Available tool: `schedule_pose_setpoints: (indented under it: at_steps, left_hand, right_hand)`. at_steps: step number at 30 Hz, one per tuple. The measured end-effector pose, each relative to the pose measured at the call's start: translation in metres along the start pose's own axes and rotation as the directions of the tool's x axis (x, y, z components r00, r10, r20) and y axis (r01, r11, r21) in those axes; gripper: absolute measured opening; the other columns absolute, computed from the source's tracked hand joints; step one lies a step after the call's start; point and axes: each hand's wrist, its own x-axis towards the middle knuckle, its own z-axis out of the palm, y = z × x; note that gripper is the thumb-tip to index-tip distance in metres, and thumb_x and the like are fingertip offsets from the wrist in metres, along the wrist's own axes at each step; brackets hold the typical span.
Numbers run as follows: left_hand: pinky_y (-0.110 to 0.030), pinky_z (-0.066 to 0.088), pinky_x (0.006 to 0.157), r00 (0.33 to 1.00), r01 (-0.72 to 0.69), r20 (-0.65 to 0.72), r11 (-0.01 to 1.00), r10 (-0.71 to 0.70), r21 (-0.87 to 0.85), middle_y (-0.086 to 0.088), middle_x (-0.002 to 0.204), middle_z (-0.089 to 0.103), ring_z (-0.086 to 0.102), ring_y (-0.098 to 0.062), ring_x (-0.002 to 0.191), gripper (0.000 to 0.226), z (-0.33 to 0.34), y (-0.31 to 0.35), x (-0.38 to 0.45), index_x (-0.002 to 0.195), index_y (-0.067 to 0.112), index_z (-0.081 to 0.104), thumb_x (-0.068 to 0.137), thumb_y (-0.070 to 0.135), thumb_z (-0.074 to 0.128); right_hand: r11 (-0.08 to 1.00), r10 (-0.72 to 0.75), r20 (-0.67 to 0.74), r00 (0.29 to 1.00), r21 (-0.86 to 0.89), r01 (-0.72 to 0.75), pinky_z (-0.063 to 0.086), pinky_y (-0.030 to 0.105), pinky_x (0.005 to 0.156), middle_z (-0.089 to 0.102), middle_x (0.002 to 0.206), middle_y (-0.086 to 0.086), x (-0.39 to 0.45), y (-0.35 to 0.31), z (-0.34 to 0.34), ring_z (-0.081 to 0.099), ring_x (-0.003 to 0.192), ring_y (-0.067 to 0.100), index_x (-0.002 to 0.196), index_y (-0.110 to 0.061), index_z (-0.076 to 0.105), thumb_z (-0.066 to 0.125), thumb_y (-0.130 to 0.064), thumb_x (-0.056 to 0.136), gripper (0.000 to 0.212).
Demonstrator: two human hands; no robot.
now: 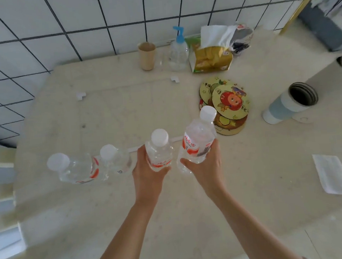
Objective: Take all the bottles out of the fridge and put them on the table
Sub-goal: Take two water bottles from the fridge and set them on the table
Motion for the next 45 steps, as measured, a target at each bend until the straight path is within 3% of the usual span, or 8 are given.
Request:
schedule_pose_setpoints:
  at_steps: [6, 14, 18, 21, 32, 37, 41, 45]
  left_hand:
    - [0.001, 0.038, 0.07, 0.996, 0.031, -0.083, 1.0, -0.031, 0.003, 0.021, 0.1, 0.058, 0.056, -0.004, 0.089, 0.076, 0.01, -0.013, 0.01, 0.115, 0.03, 0.042, 0.059, 0.007, 0.089]
    - [0.002, 0.037, 0.074, 0.995, 0.035, -0.088, 0.999, -0.037, -0.02, 0.018, 0.104, 0.06, 0.056, 0.001, 0.093, 0.077, 0.012, -0.022, 0.01, 0.12, 0.028, 0.043, 0.061, 0.01, 0.089]
    - [0.0, 0.038, 0.079, 0.998, 0.036, -0.056, 0.999, -0.036, -0.013, 0.014, 0.109, 0.062, 0.058, 0.005, 0.095, 0.077, 0.01, -0.031, 0.012, 0.125, 0.016, 0.047, 0.061, 0.017, 0.09]
    - [-0.001, 0.039, 0.08, 0.999, 0.032, -0.04, 0.999, -0.031, 0.003, 0.009, 0.111, 0.063, 0.06, 0.001, 0.1, 0.076, 0.008, -0.037, 0.014, 0.126, 0.013, 0.049, 0.062, 0.021, 0.09]
    - [-0.004, 0.04, 0.081, 1.0, 0.013, -0.004, 1.0, -0.013, 0.006, 0.019, 0.113, 0.06, 0.057, -0.001, 0.106, 0.077, -0.002, -0.046, 0.002, 0.131, 0.023, 0.044, 0.067, 0.024, 0.087]
    - [-0.04, 0.049, 0.098, 0.991, 0.13, 0.028, 0.991, -0.129, -0.019, 0.029, 0.114, 0.055, 0.058, -0.015, 0.116, 0.082, 0.007, -0.04, 0.01, 0.126, 0.056, 0.034, 0.07, 0.025, 0.084]
    - [-0.041, 0.041, 0.108, 0.986, 0.14, 0.086, 0.99, -0.141, 0.008, 0.01, 0.141, 0.051, 0.049, -0.015, 0.129, 0.078, 0.006, -0.037, 0.006, 0.145, 0.032, 0.031, 0.08, 0.029, 0.074]
    - [-0.038, 0.037, 0.111, 0.981, 0.14, 0.143, 0.99, -0.135, -0.025, 0.009, 0.145, 0.047, 0.048, -0.013, 0.131, 0.066, -0.008, -0.034, -0.009, 0.148, 0.026, 0.032, 0.09, 0.025, 0.064]
  right_hand:
    - [0.999, -0.032, 0.056, 0.998, -0.011, 0.033, 0.038, 0.011, 0.069, 0.051, 0.102, -0.004, 0.032, 0.017, 0.013, 0.049, 0.088, 0.001, 0.111, -0.026, 0.039, 0.089, -0.017, 0.058, 0.074]
    - [0.998, -0.045, 0.051, 0.998, 0.05, 0.043, 0.037, 0.0, 0.078, 0.048, 0.111, -0.006, 0.042, 0.029, 0.025, 0.047, 0.096, -0.01, 0.124, -0.02, 0.038, 0.09, -0.016, 0.057, 0.084]
    - [0.997, -0.058, 0.066, 0.996, 0.056, 0.055, 0.043, 0.019, 0.091, 0.048, 0.118, -0.002, 0.034, 0.034, 0.029, 0.05, 0.106, 0.011, 0.122, -0.032, 0.034, 0.089, -0.019, 0.059, 0.085]
    - [0.996, -0.065, 0.07, 0.995, 0.063, 0.06, 0.041, 0.02, 0.091, 0.046, 0.12, -0.003, 0.029, 0.035, 0.03, 0.048, 0.107, 0.009, 0.117, -0.047, 0.027, 0.089, -0.018, 0.06, 0.089]
    - [0.997, -0.057, 0.063, 0.996, 0.049, 0.054, 0.045, 0.029, 0.099, 0.044, 0.126, -0.003, 0.008, 0.039, 0.034, 0.048, 0.114, 0.013, 0.133, -0.024, 0.03, 0.087, -0.022, 0.065, 0.089]
    - [0.998, -0.059, 0.117, 0.991, 0.03, 0.055, 0.045, 0.042, 0.103, 0.04, 0.135, -0.008, 0.016, 0.041, 0.03, 0.045, 0.124, 0.012, 0.137, -0.023, 0.027, 0.079, -0.022, 0.074, 0.083]
    - [0.999, -0.053, 0.077, 0.996, 0.018, 0.051, 0.045, 0.051, 0.101, 0.034, 0.133, -0.018, 0.002, 0.033, 0.027, 0.043, 0.128, 0.01, 0.138, -0.031, 0.024, 0.072, -0.02, 0.082, 0.075]
    - [0.999, -0.038, 0.031, 0.999, 0.012, 0.037, 0.046, 0.045, 0.101, 0.042, 0.136, -0.004, -0.026, 0.026, 0.014, 0.047, 0.124, 0.014, 0.14, -0.022, 0.027, 0.067, -0.021, 0.087, 0.067]
